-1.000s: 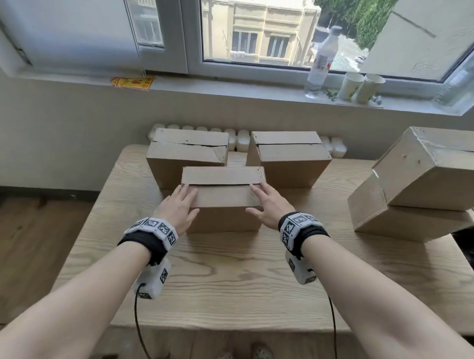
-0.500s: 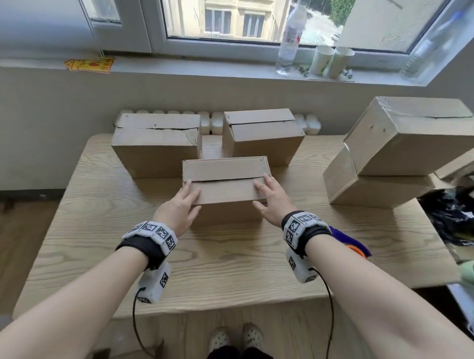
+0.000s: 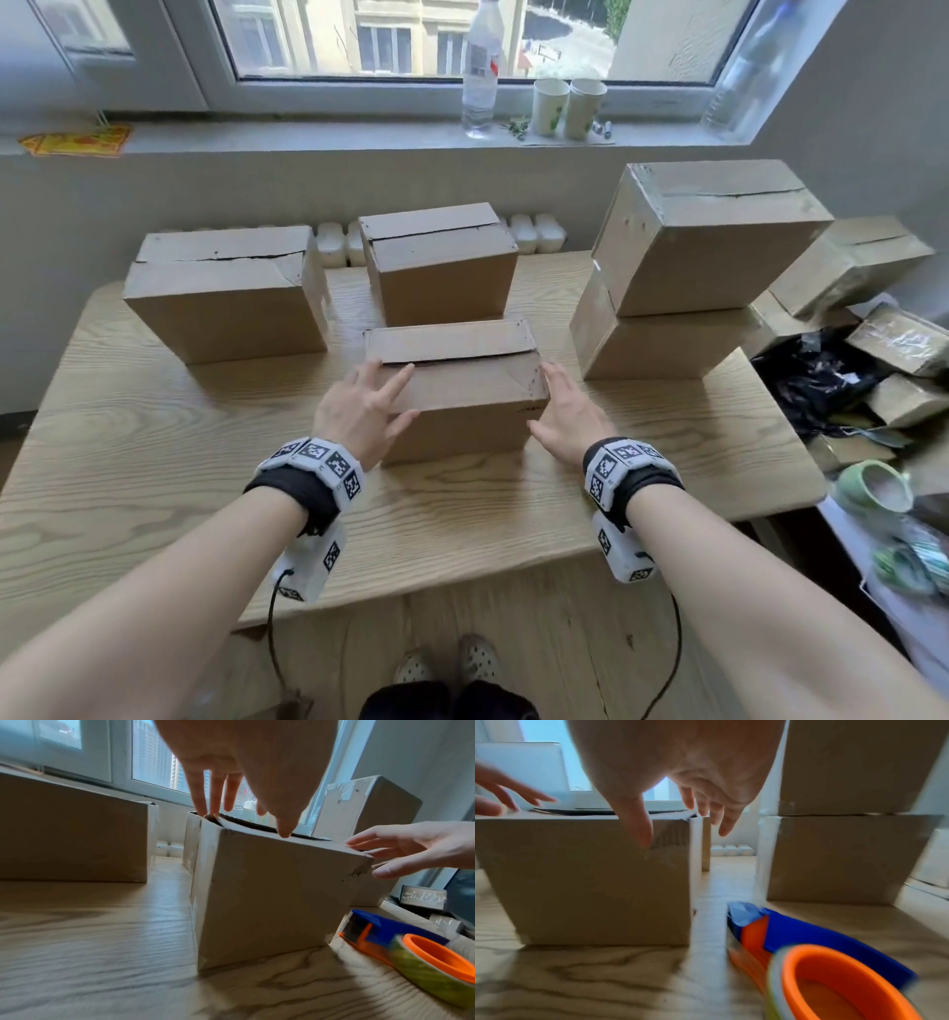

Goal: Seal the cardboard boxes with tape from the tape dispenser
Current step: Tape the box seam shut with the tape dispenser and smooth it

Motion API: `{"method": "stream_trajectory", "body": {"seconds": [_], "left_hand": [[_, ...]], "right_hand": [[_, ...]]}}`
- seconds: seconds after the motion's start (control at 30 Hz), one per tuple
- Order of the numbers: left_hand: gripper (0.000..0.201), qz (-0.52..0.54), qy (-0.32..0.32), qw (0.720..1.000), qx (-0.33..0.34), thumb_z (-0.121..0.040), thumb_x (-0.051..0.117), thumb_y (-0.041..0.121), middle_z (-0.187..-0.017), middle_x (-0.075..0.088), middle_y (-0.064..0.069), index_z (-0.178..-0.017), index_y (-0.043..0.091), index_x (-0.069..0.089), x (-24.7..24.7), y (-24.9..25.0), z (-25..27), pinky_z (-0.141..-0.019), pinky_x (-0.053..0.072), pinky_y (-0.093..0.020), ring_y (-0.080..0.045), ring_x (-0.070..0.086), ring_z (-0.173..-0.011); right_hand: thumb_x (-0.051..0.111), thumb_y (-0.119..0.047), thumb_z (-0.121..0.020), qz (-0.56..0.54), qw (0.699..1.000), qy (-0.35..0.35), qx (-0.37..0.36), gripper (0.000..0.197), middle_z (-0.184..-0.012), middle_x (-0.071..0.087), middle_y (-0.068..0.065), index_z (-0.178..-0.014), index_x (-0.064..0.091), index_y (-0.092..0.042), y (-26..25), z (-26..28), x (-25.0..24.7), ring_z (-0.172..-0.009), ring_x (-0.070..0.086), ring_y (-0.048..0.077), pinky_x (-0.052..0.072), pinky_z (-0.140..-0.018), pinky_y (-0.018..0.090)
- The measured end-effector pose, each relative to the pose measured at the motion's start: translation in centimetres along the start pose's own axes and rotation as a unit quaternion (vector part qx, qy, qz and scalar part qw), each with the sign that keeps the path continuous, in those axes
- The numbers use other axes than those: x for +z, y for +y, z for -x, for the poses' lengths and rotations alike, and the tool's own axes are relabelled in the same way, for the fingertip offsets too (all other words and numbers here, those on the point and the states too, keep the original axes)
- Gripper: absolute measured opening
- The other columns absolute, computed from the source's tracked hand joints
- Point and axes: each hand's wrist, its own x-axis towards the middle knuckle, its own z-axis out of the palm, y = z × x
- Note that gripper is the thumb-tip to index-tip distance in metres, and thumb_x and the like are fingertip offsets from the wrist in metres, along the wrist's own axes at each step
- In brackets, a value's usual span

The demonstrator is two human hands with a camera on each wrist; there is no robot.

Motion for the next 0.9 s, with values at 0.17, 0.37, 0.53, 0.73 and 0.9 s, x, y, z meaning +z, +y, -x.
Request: {"method": "stream_trajectory", "body": {"seconds": [0.17, 0.37, 0.53, 0.73, 0.9], "left_hand": [[0.083, -0.001, -0.016, 1.0, 0.024, -0.088, 0.041, 0.061, -0.158, 0.002, -0.004, -0.15, 0.024, 0.001, 0.9, 1.9, -1.9, -0.118, 0.005, -0.037, -0.021, 0.006, -0.145], [0.077, 0.002, -0.073, 0.997, 0.018, -0.092, 0.04, 0.056, -0.158, -0.006, 0.004, -0.15, 0.025, 0.0, 2.5, 2.4, -2.6, -0.118, -0.001, -0.042, -0.016, -0.004, -0.146], [0.066, 0.017, -0.063, 0.997, 0.028, -0.095, 0.04, 0.045, -0.158, -0.002, 0.006, -0.15, 0.026, 0.008, 2.8, 2.1, -2.3, -0.117, -0.001, -0.041, -0.015, -0.001, -0.146], [0.064, 0.012, -0.076, 0.996, 0.035, -0.095, 0.039, 0.047, -0.158, 0.001, 0.007, -0.149, 0.027, 0.013, 2.7, 1.5, -1.9, -0.117, 0.001, -0.038, -0.014, 0.001, -0.146], [0.065, 0.011, -0.09, 0.995, 0.042, -0.095, 0.04, 0.047, -0.158, -0.003, 0.008, -0.149, 0.028, 0.011, 2.5, 1.1, -0.2, -0.117, 0.0, -0.037, -0.013, -0.001, -0.146]], "right_hand": [[0.062, -0.036, -0.087, 0.007, 0.994, -0.017, 0.111, 0.075, -0.146, 0.033, 0.008, -0.145, 0.022, -0.012, 4.7, 2.0, 0.6, -0.126, 0.046, 0.029, 0.04, -0.099, 0.037], [0.06, -0.039, -0.088, 0.057, 0.972, -0.088, 0.21, 0.055, -0.13, 0.051, 0.014, -0.127, 0.039, -0.007, 8.6, 3.7, 2.5, -0.12, 0.051, 0.031, 0.041, -0.095, 0.038], [0.058, -0.034, -0.09, 0.102, 0.959, -0.159, 0.212, 0.034, -0.116, 0.062, 0.011, -0.114, 0.053, -0.01, 9.4, 3.9, 3.5, -0.111, 0.057, 0.03, 0.042, -0.09, 0.034], [0.049, -0.022, -0.096, 0.071, 0.934, -0.228, 0.266, 0.031, -0.122, 0.059, 0.012, -0.12, 0.055, -0.004, 7.5, 2.7, 1.7, -0.114, 0.056, 0.026, 0.041, -0.094, 0.03], [0.047, -0.022, -0.092, -0.034, 0.972, -0.111, 0.206, 0.022, -0.086, 0.056, 0.015, -0.072, 0.04, -0.017, 6.6, 3.2, -0.5, -0.088, 0.053, 0.032, 0.037, -0.074, 0.03]]}}
